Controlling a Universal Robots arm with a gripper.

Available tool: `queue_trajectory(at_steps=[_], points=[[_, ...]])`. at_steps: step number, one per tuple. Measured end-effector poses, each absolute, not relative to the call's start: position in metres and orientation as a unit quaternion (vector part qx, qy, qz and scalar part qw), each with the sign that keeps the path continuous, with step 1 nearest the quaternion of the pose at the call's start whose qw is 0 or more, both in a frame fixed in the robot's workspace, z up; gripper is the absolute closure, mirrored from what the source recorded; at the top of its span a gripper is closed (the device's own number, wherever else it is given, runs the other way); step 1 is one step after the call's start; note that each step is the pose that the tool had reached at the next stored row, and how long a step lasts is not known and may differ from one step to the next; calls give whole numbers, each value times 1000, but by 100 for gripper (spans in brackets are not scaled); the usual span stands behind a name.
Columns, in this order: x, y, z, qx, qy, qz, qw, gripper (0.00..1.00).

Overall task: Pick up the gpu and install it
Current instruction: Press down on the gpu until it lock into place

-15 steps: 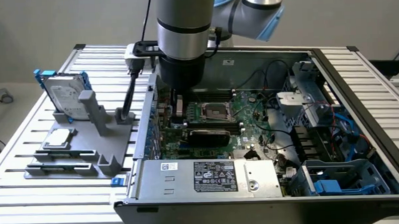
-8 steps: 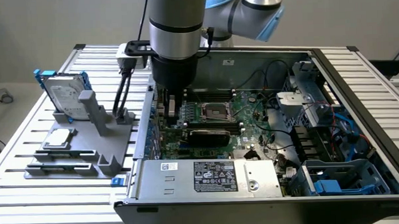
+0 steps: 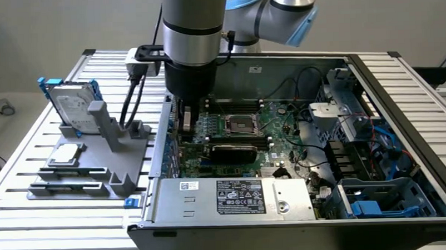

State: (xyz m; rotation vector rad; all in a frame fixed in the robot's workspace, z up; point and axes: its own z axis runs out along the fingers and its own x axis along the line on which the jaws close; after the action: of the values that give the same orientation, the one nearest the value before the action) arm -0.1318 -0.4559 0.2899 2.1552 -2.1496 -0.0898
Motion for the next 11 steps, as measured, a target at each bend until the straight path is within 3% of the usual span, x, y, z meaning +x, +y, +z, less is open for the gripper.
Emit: queue_trajectory(at_steps=[11], points=[[-132, -456, 300, 706, -705, -29, 56, 89]])
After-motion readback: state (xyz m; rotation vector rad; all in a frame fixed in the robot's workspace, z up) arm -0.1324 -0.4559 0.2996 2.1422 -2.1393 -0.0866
